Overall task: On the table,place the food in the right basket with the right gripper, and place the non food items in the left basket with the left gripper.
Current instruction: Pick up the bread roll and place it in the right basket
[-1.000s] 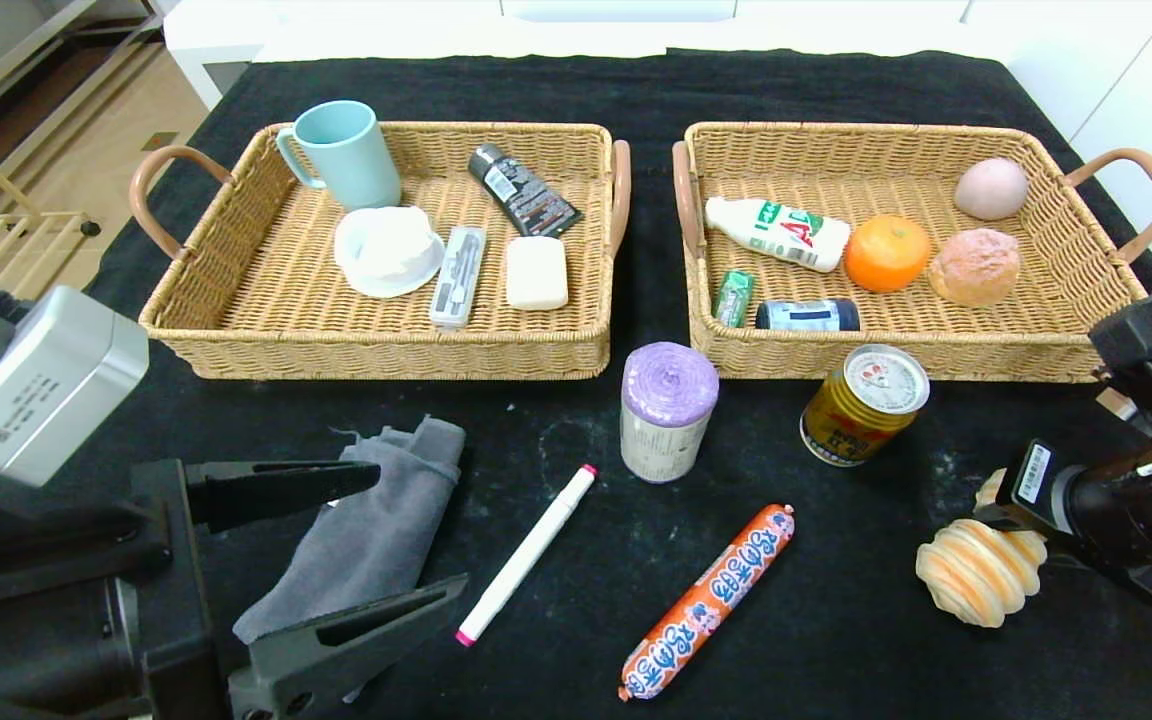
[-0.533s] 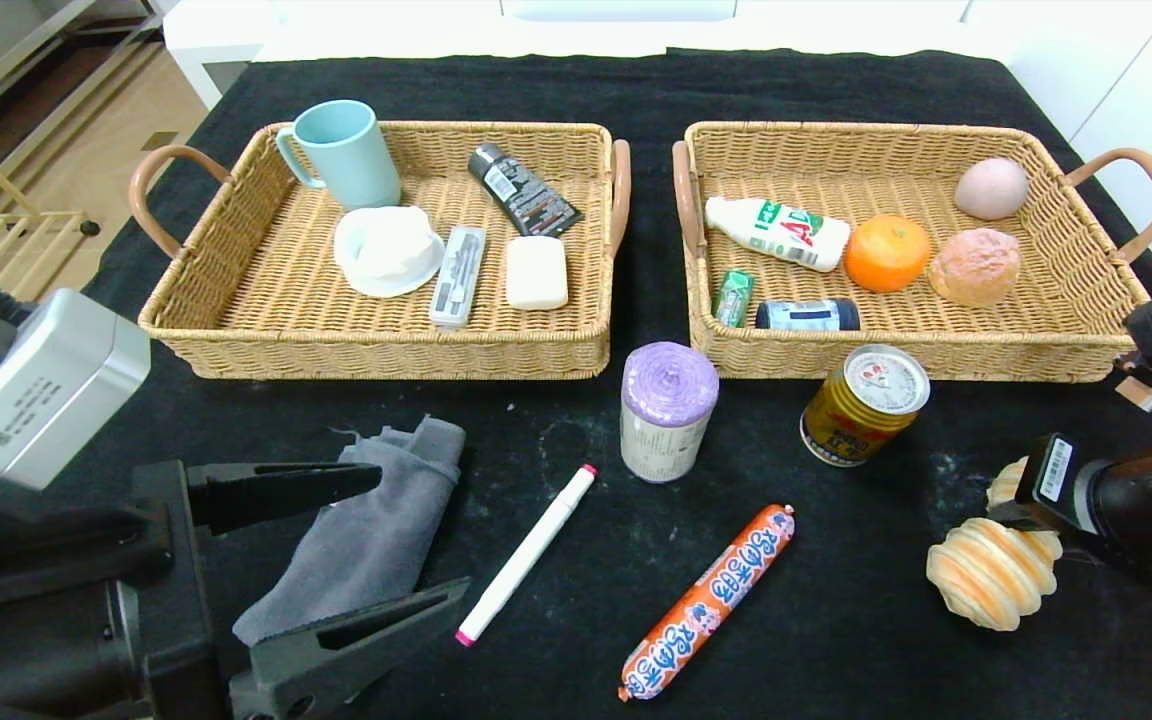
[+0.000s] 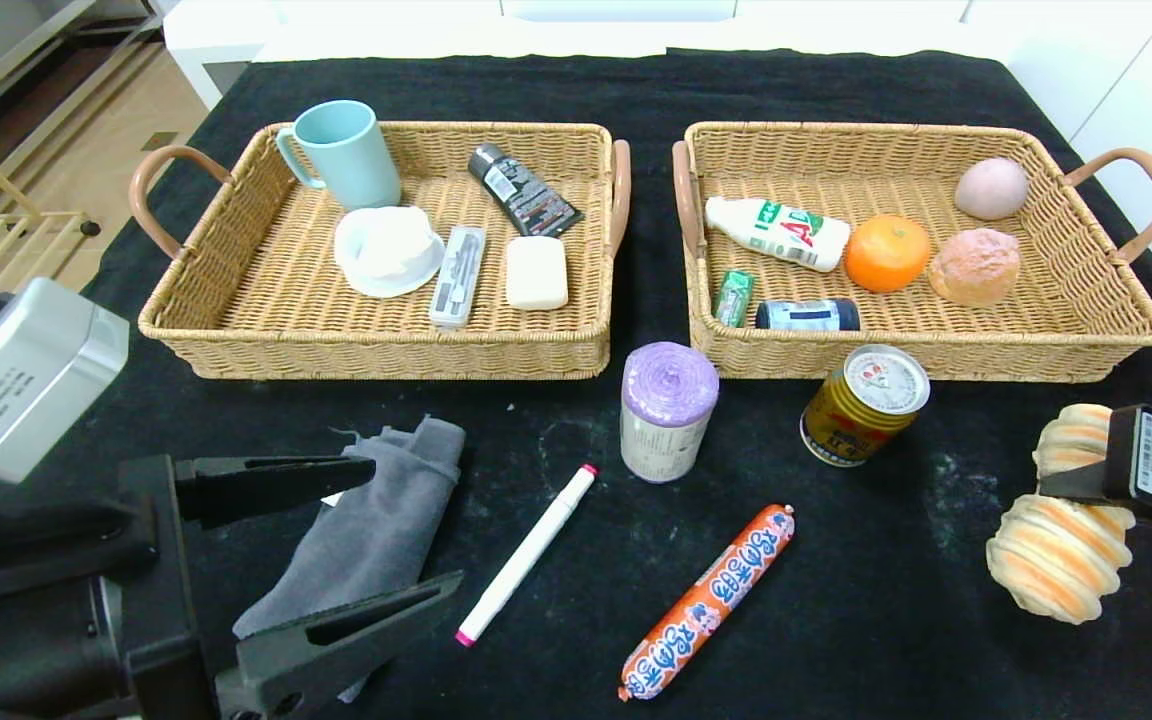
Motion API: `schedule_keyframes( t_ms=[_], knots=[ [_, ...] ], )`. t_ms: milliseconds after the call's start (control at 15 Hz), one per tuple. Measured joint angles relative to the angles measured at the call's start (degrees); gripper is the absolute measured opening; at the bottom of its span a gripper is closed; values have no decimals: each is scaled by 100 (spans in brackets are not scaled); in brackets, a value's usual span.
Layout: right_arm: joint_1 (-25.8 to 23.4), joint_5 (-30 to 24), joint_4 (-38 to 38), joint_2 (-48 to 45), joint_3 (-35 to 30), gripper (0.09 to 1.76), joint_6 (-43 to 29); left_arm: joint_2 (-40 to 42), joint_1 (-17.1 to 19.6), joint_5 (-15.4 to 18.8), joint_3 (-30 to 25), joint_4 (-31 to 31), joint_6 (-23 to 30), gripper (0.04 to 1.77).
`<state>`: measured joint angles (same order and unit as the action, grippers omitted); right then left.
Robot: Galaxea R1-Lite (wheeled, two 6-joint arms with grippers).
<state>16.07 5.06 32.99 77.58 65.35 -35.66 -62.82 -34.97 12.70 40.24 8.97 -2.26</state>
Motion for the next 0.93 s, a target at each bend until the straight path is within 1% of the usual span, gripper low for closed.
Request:
schedule_keyframes(
  t_ms=[333,667,933],
  knots=[
    [20,190,-2,-96,410,40,892,48,0,-2,9,1,-20,172],
    [61,343,105,21,1023,40,1356,111,13,-2,11,1,-52,172],
    [68,594,-55,327,1434,40,1913,128,17,-2,11,6,-72,172]
  ],
)
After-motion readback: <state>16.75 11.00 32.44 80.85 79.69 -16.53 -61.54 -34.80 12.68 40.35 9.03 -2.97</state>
